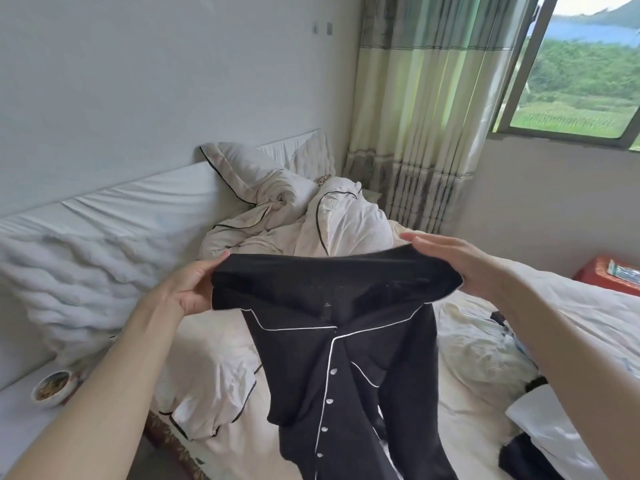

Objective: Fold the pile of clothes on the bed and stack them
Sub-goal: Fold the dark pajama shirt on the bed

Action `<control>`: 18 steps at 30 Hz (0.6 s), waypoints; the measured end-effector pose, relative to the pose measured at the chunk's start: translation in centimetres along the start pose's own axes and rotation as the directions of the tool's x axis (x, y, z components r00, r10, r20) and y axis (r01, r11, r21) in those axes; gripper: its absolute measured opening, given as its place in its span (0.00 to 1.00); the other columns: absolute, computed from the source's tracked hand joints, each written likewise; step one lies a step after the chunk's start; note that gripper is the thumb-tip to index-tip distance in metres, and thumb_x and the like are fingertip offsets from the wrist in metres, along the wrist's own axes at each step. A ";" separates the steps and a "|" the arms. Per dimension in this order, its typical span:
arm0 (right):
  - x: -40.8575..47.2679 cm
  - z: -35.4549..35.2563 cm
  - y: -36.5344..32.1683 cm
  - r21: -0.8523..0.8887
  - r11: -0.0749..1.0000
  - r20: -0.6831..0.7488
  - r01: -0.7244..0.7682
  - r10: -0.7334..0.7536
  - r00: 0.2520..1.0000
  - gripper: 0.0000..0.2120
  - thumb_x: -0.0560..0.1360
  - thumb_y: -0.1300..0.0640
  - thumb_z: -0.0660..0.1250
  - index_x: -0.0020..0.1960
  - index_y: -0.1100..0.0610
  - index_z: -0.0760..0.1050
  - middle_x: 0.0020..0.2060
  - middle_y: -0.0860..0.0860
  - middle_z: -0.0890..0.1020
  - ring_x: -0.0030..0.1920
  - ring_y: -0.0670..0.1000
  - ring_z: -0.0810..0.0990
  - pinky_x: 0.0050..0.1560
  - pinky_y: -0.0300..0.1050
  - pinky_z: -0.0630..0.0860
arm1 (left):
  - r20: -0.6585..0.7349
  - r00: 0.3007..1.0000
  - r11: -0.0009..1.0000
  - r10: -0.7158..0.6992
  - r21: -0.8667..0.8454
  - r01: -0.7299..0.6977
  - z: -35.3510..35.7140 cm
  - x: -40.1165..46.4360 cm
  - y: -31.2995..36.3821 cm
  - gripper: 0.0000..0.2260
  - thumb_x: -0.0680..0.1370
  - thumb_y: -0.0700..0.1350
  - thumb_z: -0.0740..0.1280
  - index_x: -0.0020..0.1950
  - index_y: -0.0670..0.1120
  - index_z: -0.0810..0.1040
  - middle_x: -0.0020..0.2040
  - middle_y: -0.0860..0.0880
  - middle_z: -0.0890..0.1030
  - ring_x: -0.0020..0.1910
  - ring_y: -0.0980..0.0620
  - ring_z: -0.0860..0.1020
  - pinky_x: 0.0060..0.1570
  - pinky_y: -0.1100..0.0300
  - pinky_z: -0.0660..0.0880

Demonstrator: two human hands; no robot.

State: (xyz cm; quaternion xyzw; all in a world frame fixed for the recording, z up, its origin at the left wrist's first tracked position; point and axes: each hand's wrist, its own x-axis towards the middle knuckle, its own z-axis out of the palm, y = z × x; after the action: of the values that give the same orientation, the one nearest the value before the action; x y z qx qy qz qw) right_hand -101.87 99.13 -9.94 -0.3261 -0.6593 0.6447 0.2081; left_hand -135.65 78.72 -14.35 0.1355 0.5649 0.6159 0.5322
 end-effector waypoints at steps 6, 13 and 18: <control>0.3 3.3 2.0 -0.875 0.481 0.006 0.060 -0.113 0.994 0.11 0.69 0.46 0.73 0.36 0.54 0.81 0.29 0.51 0.80 0.32 0.48 0.76 0.31 0.35 0.68 | -0.003 0.990 0.958 0.144 0.251 -0.139 0.4 -0.5 1.1 0.05 0.78 0.42 0.63 0.47 0.43 0.78 0.33 0.47 0.83 0.30 0.53 0.82 0.29 0.61 0.78; 1.4 1.0 -1.2 -0.687 0.724 -0.349 -0.060 -0.257 0.901 0.07 0.73 0.56 0.71 0.45 0.59 0.83 0.36 0.55 0.81 0.34 0.51 0.77 0.34 0.39 0.71 | 0.297 0.927 0.270 0.230 0.896 -0.354 3.0 -1.8 0.2 0.12 0.69 0.46 0.76 0.51 0.54 0.80 0.46 0.55 0.82 0.44 0.59 0.79 0.42 0.70 0.72; 1.0 0.4 -4.0 -0.671 0.740 -0.372 0.038 -0.381 0.846 0.05 0.74 0.57 0.70 0.44 0.57 0.82 0.33 0.51 0.78 0.41 0.52 0.76 0.43 0.41 0.69 | 0.311 0.842 0.236 0.441 0.865 -0.443 4.5 -2.3 3.0 0.09 0.78 0.47 0.67 0.47 0.42 0.82 0.44 0.44 0.82 0.43 0.52 0.77 0.49 0.54 0.72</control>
State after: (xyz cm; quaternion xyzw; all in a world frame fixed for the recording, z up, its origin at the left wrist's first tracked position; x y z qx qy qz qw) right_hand -103.50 99.73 -6.18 -0.4489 -0.7979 0.2480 0.3168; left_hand -132.77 79.93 -9.39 0.5588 0.7446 0.3227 0.1710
